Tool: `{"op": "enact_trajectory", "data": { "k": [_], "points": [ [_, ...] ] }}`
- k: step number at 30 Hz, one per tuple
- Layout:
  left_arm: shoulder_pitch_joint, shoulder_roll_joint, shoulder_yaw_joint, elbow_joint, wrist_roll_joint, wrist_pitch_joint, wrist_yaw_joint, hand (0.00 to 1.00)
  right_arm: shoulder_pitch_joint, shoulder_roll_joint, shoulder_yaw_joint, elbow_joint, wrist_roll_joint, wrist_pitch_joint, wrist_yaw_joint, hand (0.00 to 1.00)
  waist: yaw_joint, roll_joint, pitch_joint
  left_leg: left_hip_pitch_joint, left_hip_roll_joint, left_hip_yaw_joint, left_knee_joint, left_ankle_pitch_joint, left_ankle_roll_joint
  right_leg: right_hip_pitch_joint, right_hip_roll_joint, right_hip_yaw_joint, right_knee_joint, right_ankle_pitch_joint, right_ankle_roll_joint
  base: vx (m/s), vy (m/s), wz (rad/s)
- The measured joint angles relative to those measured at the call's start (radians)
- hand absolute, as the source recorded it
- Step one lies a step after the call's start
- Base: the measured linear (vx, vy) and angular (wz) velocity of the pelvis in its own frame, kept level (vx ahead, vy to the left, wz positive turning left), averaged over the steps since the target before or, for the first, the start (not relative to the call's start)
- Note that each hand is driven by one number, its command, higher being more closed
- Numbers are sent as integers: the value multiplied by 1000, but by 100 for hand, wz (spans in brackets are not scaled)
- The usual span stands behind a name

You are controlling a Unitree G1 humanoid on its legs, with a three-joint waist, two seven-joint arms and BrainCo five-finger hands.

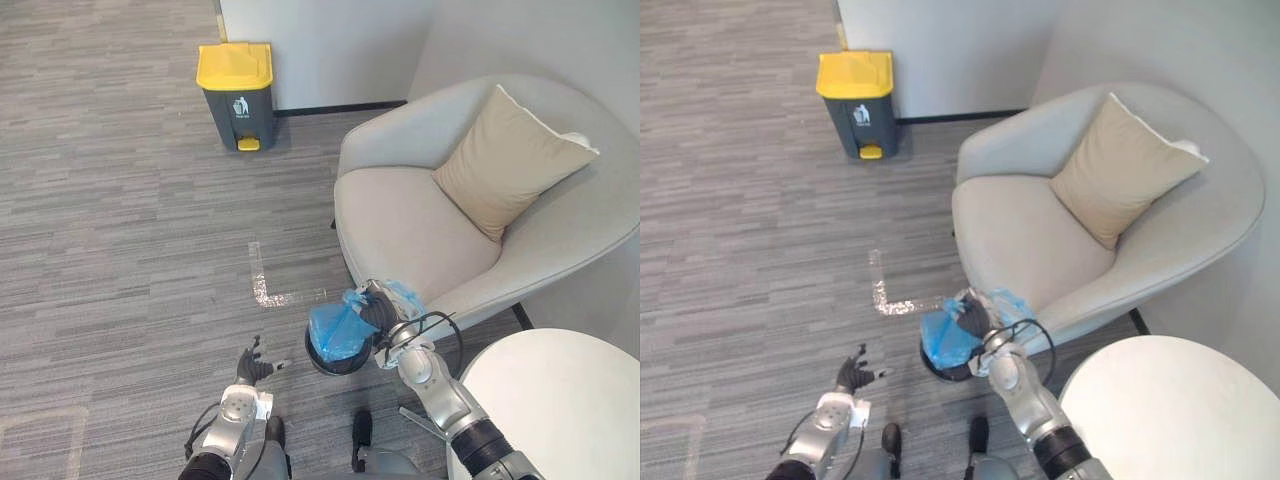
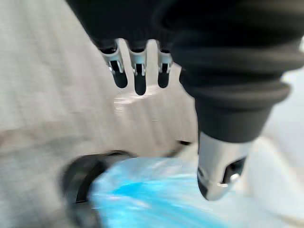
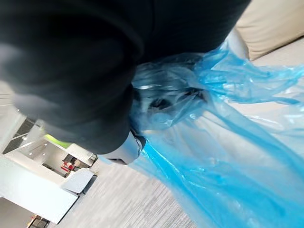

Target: Gather rubbish on tea table into small bin, then transfer packed bag to large trash can.

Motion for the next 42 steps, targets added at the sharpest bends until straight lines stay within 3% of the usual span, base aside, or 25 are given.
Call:
{"op": "enact_trajectory", "data": {
  "k": [5,12,20,33,42],
  "points": [
    [0,83,-66,-219,63,-39,-3,0,-3,-74,25,-108,62,-22,21,100,-9,3,-8,33,-7,0,-50,23,2,3,-1,22,-8,6,1,-30,-2,-12],
    [-15,142,-141,-277,134,-58,-22,0,-23,-133,63,-129,107,-29,50,100,-28,9,-43,62,-13,0,-63,26,3,32,-1,24,-23,9,2,12,2,-1],
    [-97,200,-237,-320,136,-76,-45,0,-92,-171,120,-185,150,-33,52,100,-47,9,-56,78,-12,21,-80,26,3,33,2,45,-30,13,0,-6,-2,-7],
    [-199,218,-344,-320,201,-77,-82,0,-172,-187,218,-210,188,-41,53,100,-65,10,-57,100,-13,53,-92,24,4,33,6,79,-30,17,-2,-5,-1,-8],
    [-223,154,-326,-188,295,-57,-58,0,-195,-99,235,-210,210,-38,54,100,-66,10,-57,100,-13,54,-92,24,4,31,7,81,-30,17,-2,0,0,0]
  ]
}}
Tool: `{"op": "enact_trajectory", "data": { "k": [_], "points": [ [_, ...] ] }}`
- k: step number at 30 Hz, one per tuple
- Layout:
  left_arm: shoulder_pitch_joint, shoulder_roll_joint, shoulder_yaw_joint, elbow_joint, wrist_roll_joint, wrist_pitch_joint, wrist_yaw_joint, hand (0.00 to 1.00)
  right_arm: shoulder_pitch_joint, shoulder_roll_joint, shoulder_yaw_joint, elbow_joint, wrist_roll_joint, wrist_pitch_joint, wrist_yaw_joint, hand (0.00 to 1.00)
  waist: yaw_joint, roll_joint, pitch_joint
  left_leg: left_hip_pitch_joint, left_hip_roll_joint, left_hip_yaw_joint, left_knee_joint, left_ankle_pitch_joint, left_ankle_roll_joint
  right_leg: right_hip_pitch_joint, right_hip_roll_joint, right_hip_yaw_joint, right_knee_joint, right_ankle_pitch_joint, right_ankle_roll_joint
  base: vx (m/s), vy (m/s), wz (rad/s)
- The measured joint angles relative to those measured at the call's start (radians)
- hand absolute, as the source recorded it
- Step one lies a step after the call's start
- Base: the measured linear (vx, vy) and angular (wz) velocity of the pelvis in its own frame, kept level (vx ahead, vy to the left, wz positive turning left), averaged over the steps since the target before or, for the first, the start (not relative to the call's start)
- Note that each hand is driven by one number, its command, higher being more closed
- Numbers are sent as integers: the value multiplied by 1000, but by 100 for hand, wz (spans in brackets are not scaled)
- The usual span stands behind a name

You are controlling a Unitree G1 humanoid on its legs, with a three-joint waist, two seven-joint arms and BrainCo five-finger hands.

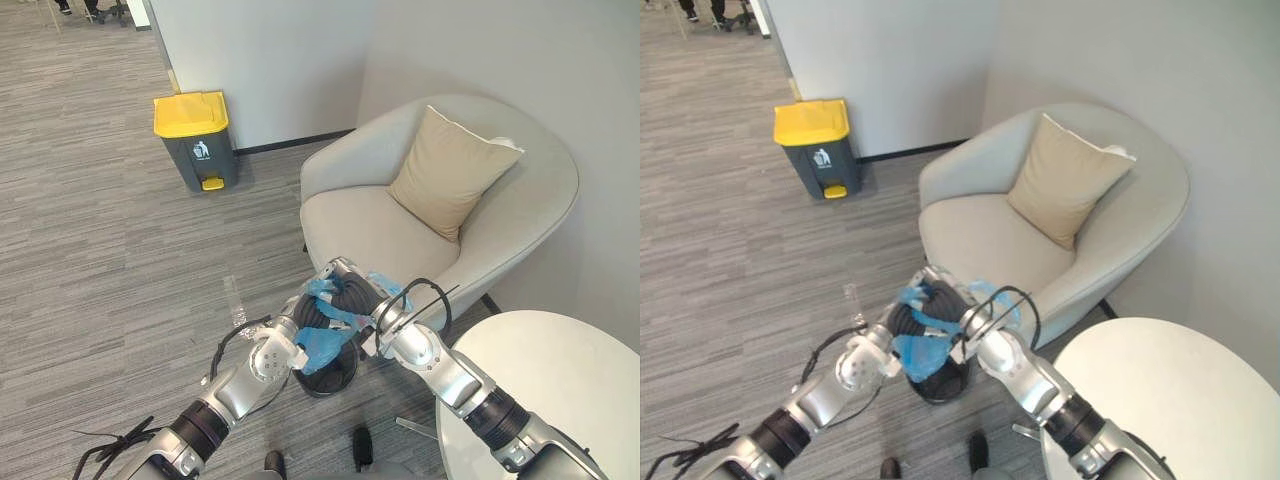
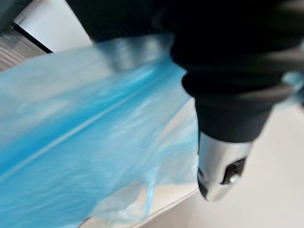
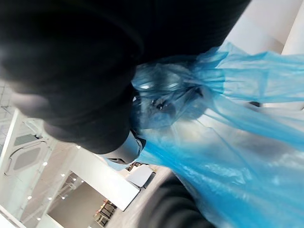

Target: Gather rubbish on tea table into small bin, then transfer packed bag to large trash can.

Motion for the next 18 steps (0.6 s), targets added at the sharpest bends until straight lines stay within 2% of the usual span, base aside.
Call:
{"op": "enact_trajectory", "data": {
  "k": [9,14,18],
  "points": [
    [5,-88,53,124,0,29,5,0,-54,89,11,-4,95,10,18,100,1,-2,0,0,2,0,0,-1,-1,0,2,1,0,0,0,0,0,0],
    [16,-129,86,165,-3,50,47,0,-97,139,17,-6,147,10,19,100,3,-5,1,1,4,1,0,-1,-2,0,5,3,0,0,0,0,0,0],
    [16,-146,102,172,-4,59,82,0,-101,143,34,-73,191,13,30,100,5,-7,0,1,4,1,0,-2,-2,0,5,3,0,0,0,0,0,0]
  ]
}}
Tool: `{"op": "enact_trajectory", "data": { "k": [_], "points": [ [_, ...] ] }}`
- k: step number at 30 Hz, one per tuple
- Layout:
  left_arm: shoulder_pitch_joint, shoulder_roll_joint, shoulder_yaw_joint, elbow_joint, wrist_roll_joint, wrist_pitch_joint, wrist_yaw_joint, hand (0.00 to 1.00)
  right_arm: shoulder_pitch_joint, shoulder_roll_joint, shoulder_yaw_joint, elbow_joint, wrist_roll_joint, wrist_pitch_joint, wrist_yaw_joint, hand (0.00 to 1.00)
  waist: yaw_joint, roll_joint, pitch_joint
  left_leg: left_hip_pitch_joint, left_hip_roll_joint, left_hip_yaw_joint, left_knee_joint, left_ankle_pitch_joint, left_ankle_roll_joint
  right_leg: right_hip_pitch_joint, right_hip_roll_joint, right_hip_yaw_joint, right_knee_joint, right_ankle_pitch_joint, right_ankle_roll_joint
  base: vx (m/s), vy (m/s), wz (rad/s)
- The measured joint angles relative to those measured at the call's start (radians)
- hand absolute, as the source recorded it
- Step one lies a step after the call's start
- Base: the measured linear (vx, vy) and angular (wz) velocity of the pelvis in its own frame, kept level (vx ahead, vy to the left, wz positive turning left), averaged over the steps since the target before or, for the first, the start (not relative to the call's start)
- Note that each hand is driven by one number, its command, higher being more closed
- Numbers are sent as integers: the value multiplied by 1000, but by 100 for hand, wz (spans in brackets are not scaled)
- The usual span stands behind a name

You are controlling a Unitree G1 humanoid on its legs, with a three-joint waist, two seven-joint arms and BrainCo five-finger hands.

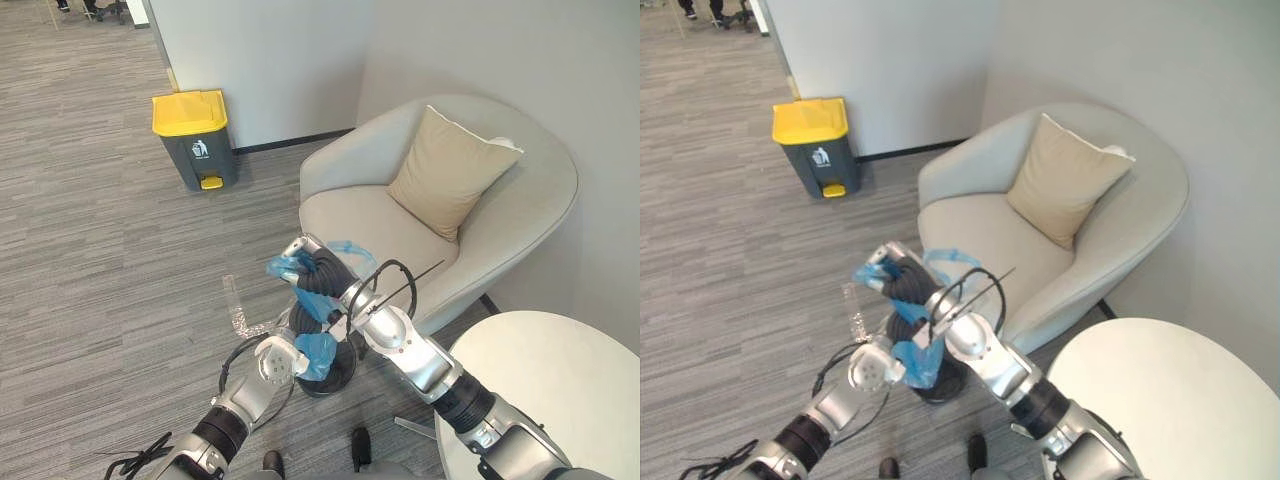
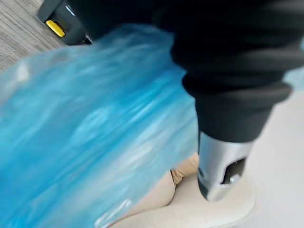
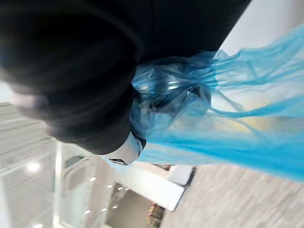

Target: Gather rubbish on tea table into small bin, then transfer packed bag to large trash can.

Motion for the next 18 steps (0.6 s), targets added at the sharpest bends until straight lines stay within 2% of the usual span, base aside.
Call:
{"op": "enact_trajectory", "data": {
  "k": [2,3,8,13,18],
  "points": [
    [0,-10,15,0,0,7,9,0,-1,9,1,-7,13,0,1,100,0,-2,0,1,0,1,0,0,0,0,0,1,1,0,0,0,0,0],
    [0,-14,22,2,1,10,27,100,-3,22,1,-7,28,0,3,100,-1,-3,-1,2,1,2,0,0,0,0,1,2,1,0,0,0,0,0],
    [-2,-18,31,8,2,18,62,100,-27,38,19,-8,93,0,7,100,-1,-10,-4,3,2,4,0,0,0,1,3,4,1,0,0,0,0,0],
    [-2,-26,63,12,2,39,87,100,-30,65,19,-8,99,0,7,100,-5,-24,-14,14,2,16,-7,0,-1,1,4,15,1,1,-1,0,0,-6],
    [-6,-30,81,21,1,40,97,100,14,73,17,-43,100,-3,8,100,-7,-29,-17,21,0,21,-18,0,-1,2,4,20,1,1,-1,0,1,-3]
  ]
}}
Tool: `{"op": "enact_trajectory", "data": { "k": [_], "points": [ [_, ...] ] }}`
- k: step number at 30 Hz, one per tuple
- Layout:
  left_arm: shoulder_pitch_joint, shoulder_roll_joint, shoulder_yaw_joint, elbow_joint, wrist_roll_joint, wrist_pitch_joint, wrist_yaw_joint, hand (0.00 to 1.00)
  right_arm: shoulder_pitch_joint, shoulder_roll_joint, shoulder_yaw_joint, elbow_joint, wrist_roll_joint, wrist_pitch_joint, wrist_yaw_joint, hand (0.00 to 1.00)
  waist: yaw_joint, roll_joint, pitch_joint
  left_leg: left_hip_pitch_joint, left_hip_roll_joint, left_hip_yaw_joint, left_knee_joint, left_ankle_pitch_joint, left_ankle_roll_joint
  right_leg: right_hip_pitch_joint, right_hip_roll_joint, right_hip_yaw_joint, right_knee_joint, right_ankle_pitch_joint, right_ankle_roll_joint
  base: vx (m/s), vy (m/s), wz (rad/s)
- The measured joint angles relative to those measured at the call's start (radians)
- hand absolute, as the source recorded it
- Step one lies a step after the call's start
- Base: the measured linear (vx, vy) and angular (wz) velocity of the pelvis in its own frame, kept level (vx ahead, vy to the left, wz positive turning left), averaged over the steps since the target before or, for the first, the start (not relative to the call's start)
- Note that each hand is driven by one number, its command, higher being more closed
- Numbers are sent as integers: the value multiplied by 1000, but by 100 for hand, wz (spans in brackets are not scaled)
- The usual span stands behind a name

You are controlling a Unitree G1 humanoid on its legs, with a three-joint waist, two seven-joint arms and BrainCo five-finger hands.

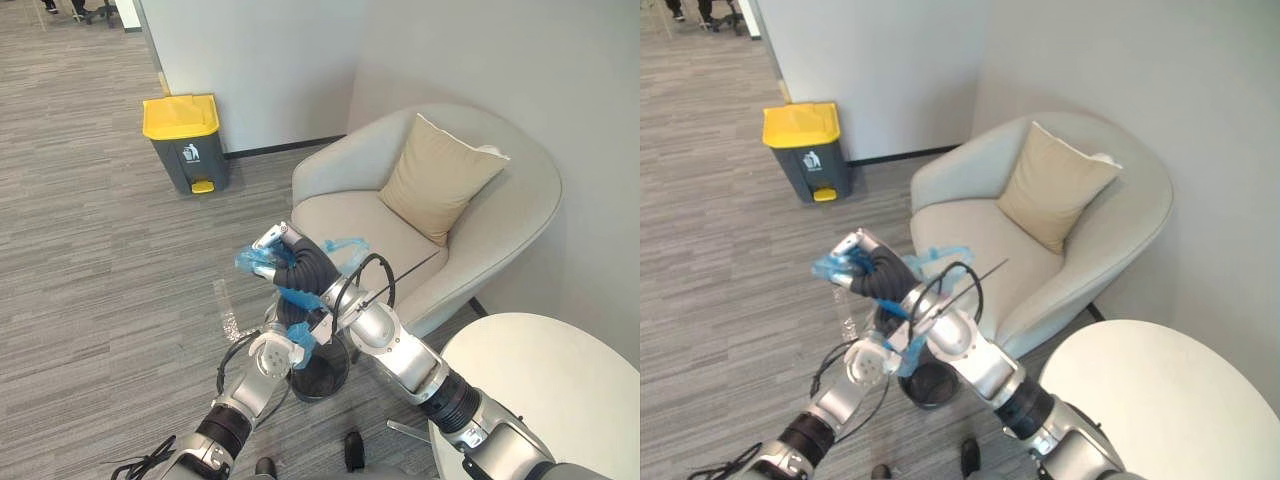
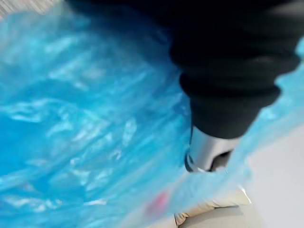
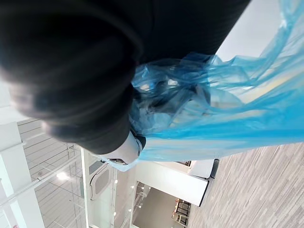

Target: Gather rubbish on tea table into small bin, then transfer packed bag to large trash can.

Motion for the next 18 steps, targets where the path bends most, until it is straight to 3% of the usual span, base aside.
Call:
{"op": "enact_trajectory", "data": {
  "k": [7,8,18],
  "points": [
    [15,-17,30,4,-29,6,0,100,80,-1,-19,-5,-15,-30,2,100,-4,0,0,5,0,2,-2,0,0,2,0,4,0,0,0,0,0,0],
    [26,-18,36,0,-41,6,-1,100,99,-3,-34,-4,-27,-33,1,0,-5,0,0,6,0,3,-4,0,0,2,0,4,1,0,0,0,0,0],
    [143,-17,83,-129,-102,3,-7,100,210,-141,-147,29,-274,-37,-48,0,-5,0,0,15,-1,0,-23,1,1,2,-3,6,3,-5,8,-2,-1,-1]
  ]
}}
